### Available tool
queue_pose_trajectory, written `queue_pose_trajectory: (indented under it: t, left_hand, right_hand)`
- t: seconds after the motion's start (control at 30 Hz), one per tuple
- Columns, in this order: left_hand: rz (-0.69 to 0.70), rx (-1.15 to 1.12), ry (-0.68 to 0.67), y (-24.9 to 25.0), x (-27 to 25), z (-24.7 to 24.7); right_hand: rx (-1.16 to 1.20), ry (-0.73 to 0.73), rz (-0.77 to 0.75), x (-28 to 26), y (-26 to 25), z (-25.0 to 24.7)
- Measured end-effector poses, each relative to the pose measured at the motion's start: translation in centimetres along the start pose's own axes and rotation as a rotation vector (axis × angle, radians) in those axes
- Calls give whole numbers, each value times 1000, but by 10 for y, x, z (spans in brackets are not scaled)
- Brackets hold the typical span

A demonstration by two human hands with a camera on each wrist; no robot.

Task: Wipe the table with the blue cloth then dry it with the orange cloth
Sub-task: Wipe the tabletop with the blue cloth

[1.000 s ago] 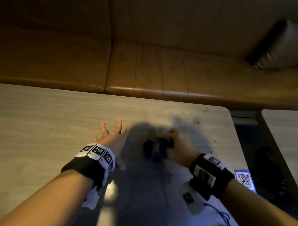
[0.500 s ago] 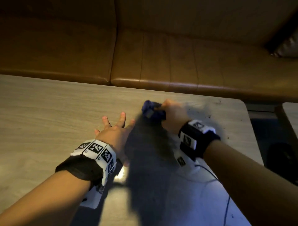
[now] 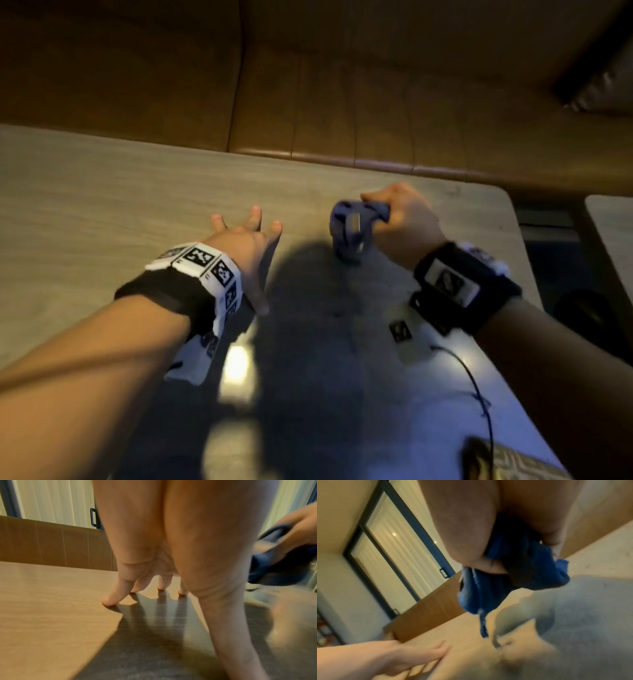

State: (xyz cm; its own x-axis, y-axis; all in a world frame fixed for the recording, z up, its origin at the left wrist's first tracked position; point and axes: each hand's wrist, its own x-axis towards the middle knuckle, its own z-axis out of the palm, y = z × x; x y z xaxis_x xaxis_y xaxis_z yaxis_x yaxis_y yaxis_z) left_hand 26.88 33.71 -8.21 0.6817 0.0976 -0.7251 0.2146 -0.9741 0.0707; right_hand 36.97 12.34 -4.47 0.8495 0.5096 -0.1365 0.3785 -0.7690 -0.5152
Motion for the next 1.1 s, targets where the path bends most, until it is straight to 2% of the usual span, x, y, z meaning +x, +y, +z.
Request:
queue_pose_trajectory:
  t: [0.07, 0.13, 0.27, 0.33, 0.4, 0.63, 0.77, 0.83, 0.93, 1.0, 1.1]
  left_hand:
    - [29, 63, 49, 1, 0, -1]
    - [38, 74, 94, 2, -3, -2]
    - [20, -28, 170, 0, -27, 10]
    - [23, -135, 295, -2, -46, 34]
    - [23, -240, 351, -5, -69, 69]
    - [27, -266, 246, 6, -173, 170]
    - [31, -250, 184, 17, -203, 194]
    - [27, -247, 171, 19, -204, 193]
    - [11, -225, 179, 13, -190, 177]
    - [-10, -216, 168, 4, -175, 165]
    - [-22, -183, 93, -5, -157, 160]
  right_hand:
    - [-155, -142, 106, 30, 8, 3]
    - [-211, -241, 185, 31, 8, 17]
    - [-177, -237, 163, -21, 0, 45]
    - [-156, -246, 168, -54, -4, 54]
    - [-148, -283, 185, -84, -9, 61]
    - [-115, -336, 189, -205, -30, 81]
    - [-44, -327, 181, -269, -39, 86]
    - [-12, -369, 161, -283, -38, 87]
    - [72, -360, 146, -271, -36, 80]
    - [148, -196, 155, -234, -37, 65]
    - [77, 70, 160, -152, -47, 40]
